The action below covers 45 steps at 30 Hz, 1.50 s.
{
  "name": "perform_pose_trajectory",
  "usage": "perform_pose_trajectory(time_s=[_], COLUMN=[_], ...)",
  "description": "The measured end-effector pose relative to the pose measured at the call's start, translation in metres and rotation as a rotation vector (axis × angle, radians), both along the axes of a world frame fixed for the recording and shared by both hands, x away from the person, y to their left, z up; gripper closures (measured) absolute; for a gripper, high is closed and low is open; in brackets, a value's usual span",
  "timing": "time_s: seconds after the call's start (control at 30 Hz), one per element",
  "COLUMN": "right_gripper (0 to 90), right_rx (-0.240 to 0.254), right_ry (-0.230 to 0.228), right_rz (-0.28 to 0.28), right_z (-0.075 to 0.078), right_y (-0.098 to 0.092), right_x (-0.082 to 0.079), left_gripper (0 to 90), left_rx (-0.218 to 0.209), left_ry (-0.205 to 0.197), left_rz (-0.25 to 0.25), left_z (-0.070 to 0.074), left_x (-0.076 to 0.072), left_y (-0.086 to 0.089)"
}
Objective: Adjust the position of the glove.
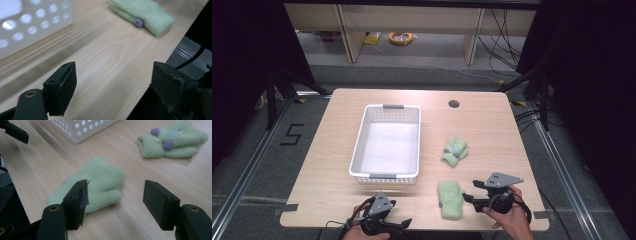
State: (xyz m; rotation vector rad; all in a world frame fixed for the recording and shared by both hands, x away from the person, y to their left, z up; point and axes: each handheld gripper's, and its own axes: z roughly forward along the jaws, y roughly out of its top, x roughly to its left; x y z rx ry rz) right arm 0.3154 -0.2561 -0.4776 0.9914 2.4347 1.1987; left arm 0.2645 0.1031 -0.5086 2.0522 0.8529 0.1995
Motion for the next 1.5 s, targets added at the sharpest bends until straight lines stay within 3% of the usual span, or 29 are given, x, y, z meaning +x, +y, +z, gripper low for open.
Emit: perform_pose_trajectory(time_s=[0.03,0.07,0.1,0.17,0.2,0.23,0.3,0.4,0.43,0.47,0.5,0.6,0.7,0.9,0.97,1.17,1.27,1.3,1.5], right_gripper=[39.8,42.1,44.1,46.5,46.5,48.3,50.7,51.7,52.3,52.5,52.9,53.0,53.1,55.1,55.6,58.7,59.3,60.9,63.5], right_rx=[0.003,-0.004,0.009,-0.008,-0.008,-0.016,-0.018,-0.021,-0.022,-0.012,-0.022,-0.031,-0.039,-0.073,-0.068,-0.077,-0.065,-0.059,-0.062], right_ry=[-0.001,-0.015,0.009,-0.016,-0.016,-0.015,-0.013,-0.005,0.002,0.016,0.003,0.016,0.023,0.062,0.058,0.104,0.120,0.127,0.166], right_rz=[0.010,0.019,0.016,0.043,0.043,0.049,0.046,0.061,0.067,0.059,0.073,0.083,0.089,0.119,0.127,0.141,0.146,0.138,0.133], right_z=[0.002,0.003,0.004,0.005,0.005,0.006,0.005,0.005,0.005,0.004,0.004,0.004,0.003,-0.003,-0.005,-0.011,-0.013,-0.014,-0.015], right_y=[0.003,0.005,0.008,0.011,0.011,0.015,0.018,0.022,0.023,0.026,0.026,0.031,0.034,0.044,0.046,0.050,0.049,0.047,0.048], right_x=[0.002,0.004,0.004,0.010,0.010,0.014,0.019,0.024,0.026,0.028,0.031,0.035,0.038,0.048,0.049,0.055,0.058,0.059,0.059], left_gripper=[20.0,20.0,20.1,20.9,21.2,21.7,22.8,23.7,24.3,25.1,25.3,25.9,26.7,34.9,37.9,46.7,52.0,54.2,67.0], left_rx=[-0.033,-0.039,-0.011,-0.033,-0.033,-0.011,-0.033,-0.028,-0.029,-0.024,-0.030,-0.028,-0.040,0.009,0.004,0.076,0.070,0.114,0.119], left_ry=[0.044,0.040,0.011,0.032,0.032,0.032,0.022,0.036,0.026,0.008,0.027,0.013,0.044,0.014,0.037,0.018,0.014,-0.019,-0.029], left_rz=[-0.021,-0.028,-0.044,-0.045,-0.045,-0.078,-0.072,-0.089,-0.081,-0.106,-0.104,-0.117,-0.121,-0.163,-0.149,-0.179,-0.182,-0.205,-0.188], left_z=[0.001,0.000,0.000,0.000,0.000,0.001,0.001,0.003,0.003,0.004,0.005,0.005,0.002,-0.002,-0.003,-0.007,-0.007,-0.006,-0.006], left_x=[-0.002,-0.003,-0.003,-0.004,-0.004,-0.002,-0.002,0.001,0.001,0.003,0.003,0.006,0.007,0.016,0.016,0.021,0.020,0.022,0.022], left_y=[-0.008,-0.014,-0.017,-0.027,-0.027,-0.034,-0.039,-0.051,-0.054,-0.057,-0.060,-0.066,-0.079,-0.097,-0.099,-0.106,-0.111,-0.111,-0.112])
